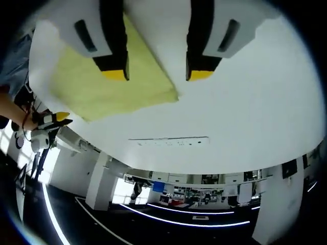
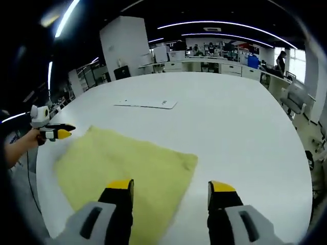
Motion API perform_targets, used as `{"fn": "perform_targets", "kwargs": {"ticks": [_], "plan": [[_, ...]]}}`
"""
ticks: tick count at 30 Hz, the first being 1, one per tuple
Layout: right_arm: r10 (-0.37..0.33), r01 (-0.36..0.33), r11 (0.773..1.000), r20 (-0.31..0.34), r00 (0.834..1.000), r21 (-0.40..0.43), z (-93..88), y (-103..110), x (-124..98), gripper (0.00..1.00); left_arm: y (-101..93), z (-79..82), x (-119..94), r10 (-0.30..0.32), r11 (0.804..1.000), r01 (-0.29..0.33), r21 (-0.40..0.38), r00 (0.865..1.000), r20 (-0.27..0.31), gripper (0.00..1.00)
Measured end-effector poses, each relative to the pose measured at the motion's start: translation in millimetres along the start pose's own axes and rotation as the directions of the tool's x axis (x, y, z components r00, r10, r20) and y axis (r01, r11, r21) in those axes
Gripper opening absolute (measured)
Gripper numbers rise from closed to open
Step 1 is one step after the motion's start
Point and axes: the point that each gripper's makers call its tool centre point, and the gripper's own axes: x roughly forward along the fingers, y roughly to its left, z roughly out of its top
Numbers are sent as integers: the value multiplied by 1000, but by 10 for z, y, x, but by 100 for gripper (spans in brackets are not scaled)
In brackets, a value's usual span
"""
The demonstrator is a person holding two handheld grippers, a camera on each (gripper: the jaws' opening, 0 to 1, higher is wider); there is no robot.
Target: Fold the garment on the visible template until the final outline fits inside the template.
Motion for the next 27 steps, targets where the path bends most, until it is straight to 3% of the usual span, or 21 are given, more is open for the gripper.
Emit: {"fn": "perform_targets", "kwargs": {"ticks": [12,17,27], "plan": [[79,-85,992,-72,994,-91,-317,265,-322,57,-271,-291,-286,-79,994,84,67,994,-74,43],[101,-121,981,-138,985,-150,-539,375,-438,57,-395,-391,-415,-101,989,112,98,989,-109,42],[119,-145,977,-165,979,-158,-824,484,-621,55,-469,-645,-592,-117,985,135,106,980,-160,40]]}}
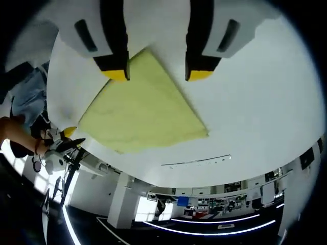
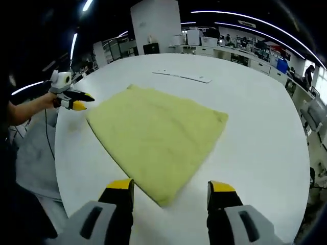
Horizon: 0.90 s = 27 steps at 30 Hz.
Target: Fold the garment on the visible template until the final outline fits inside the template.
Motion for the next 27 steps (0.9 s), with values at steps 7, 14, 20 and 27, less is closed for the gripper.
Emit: {"fn": "perform_targets", "kwargs": {"ticks": [7,14,20,27], "plan": [[-11,11,999,6,1000,-31,-140,24,-23,42,-12,-126,-21,23,999,-23,-21,1000,-9,32],[-10,10,999,7,1000,-35,-242,47,10,26,-33,-271,2,31,999,-31,-19,999,-40,28],[-8,8,1000,11,1000,-8,-301,41,29,16,-19,-360,18,39,999,-39,-8,997,-67,26],[1,-1,1000,29,1000,13,-325,45,38,8,-53,-348,42,17,1000,-18,-23,998,-63,16]]}}
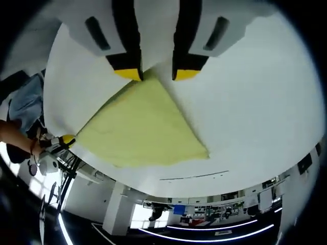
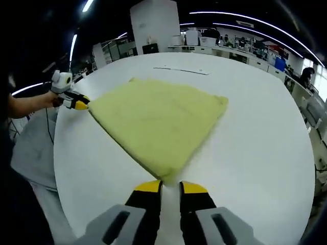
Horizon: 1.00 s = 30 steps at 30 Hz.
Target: Fold the garment on the visible template until the final outline fits inside the template.
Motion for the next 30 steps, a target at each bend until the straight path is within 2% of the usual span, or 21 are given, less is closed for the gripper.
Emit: {"fn": "perform_targets", "kwargs": {"ticks": [3,15,18,30], "plan": [[13,-13,1000,6,1000,2,10,17,10,4,-36,19,25,-12,1000,12,5,1000,-6,11],[54,-54,998,28,998,10,24,65,22,0,-86,-8,49,-32,999,33,26,999,-30,9],[54,-55,998,31,998,13,27,55,20,0,-73,-12,50,-27,999,28,26,999,-32,5],[35,-36,999,36,999,7,32,-19,-44,0,-45,3,39,-28,998,29,49,999,-37,0]]}}
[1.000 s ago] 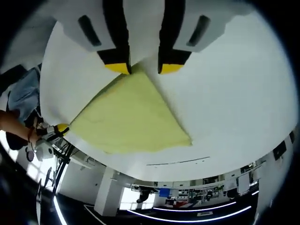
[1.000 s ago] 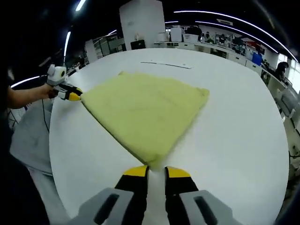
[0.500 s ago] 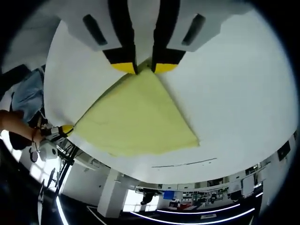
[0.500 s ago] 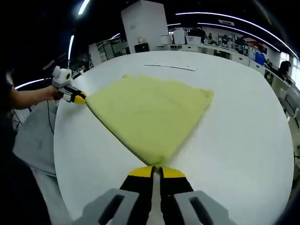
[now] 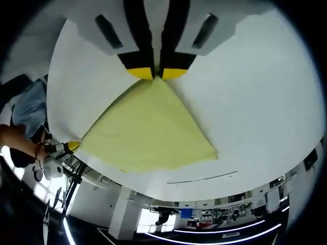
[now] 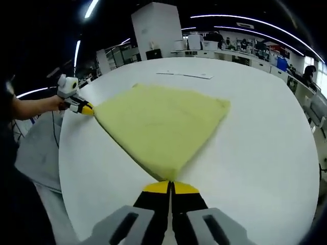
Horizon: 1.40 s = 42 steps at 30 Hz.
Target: Fold the garment on the visible template until the final outline fits inside the template.
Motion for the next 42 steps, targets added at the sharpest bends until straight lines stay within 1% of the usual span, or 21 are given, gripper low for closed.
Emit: {"fn": "perform_targets", "kwargs": {"ticks": [3,10,18,30,42], "plan": [[7,-7,1000,5,1000,-3,9,9,-27,0,2,3,-6,0,1000,0,22,1000,-3,0],[19,-20,999,-24,1000,-36,-43,90,-33,0,-10,-8,-31,11,1000,-11,24,1000,1,0],[20,-21,999,-30,999,-46,-92,135,-70,0,-73,-64,-91,14,999,-14,44,1000,-3,0],[21,-21,999,-20,1000,-27,-181,223,-122,0,-147,-152,-173,20,999,-20,31,1000,1,0],[16,-17,1000,-25,1000,-21,-261,303,-161,0,-203,-243,-229,35,999,-35,23,999,2,0]]}}
